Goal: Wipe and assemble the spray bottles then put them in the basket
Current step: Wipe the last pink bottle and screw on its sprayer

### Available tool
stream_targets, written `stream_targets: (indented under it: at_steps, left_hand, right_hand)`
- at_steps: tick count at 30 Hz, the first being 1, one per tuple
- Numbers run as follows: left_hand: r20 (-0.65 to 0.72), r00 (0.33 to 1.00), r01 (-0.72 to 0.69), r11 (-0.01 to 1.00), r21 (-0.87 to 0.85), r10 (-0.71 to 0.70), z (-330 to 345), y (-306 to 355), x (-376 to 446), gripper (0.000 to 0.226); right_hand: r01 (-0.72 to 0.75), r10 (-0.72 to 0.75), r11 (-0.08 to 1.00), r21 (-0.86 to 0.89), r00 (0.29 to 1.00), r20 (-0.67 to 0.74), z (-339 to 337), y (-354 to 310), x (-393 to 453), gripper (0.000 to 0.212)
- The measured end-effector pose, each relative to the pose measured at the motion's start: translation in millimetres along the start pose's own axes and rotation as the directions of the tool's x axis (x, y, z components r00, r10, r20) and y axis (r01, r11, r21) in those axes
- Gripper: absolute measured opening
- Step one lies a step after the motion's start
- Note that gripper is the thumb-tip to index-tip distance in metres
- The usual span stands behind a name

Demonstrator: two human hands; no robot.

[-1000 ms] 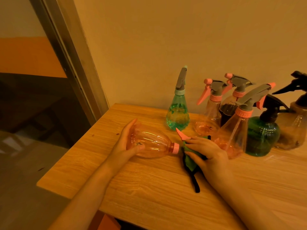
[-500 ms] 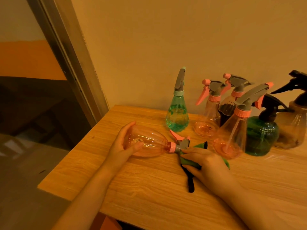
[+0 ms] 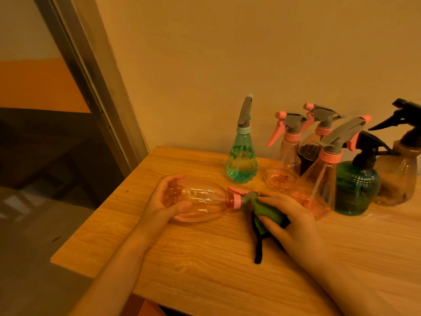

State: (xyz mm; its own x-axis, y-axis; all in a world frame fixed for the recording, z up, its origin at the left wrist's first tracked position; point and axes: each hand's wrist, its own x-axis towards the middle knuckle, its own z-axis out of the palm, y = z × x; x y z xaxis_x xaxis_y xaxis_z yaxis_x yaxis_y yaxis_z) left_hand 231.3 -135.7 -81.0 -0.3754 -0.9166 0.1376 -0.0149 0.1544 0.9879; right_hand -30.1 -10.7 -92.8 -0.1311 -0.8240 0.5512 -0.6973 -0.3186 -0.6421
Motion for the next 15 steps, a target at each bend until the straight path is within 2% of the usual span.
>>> stream_targets:
  at_steps: [5,10,13,15]
  left_hand:
    - [-0.046,0.998,0.028,0.998,-0.048,-0.03,0.0,-1.0,1.4,0.066]
    - [-0.135,0.987,0.064,0.988,-0.142,-0.083,-0.9,-3.3,5.2,0.049]
    - [-0.149,0.984,0.077,0.987,-0.141,-0.098,0.4,-4.4,5.6,0.049]
    - [-0.14,0.985,0.085,0.989,-0.122,-0.102,2.0,-4.5,5.0,0.048]
  right_hand:
    - [0.011,-0.006,0.999,0.051,0.995,-0.1,-0.5,-1.9,-1.2,0.05]
    - [0.006,0.023,0.989,0.145,0.979,-0.2,-2.3,-7.7,-0.2,0.037]
    - [-0.074,0.103,0.977,0.199,0.985,-0.139,-0.1,-6.1,-0.5,0.033]
    - [-0.12,0.137,0.974,0.19,0.988,-0.075,2.1,-5.8,-0.6,0.043]
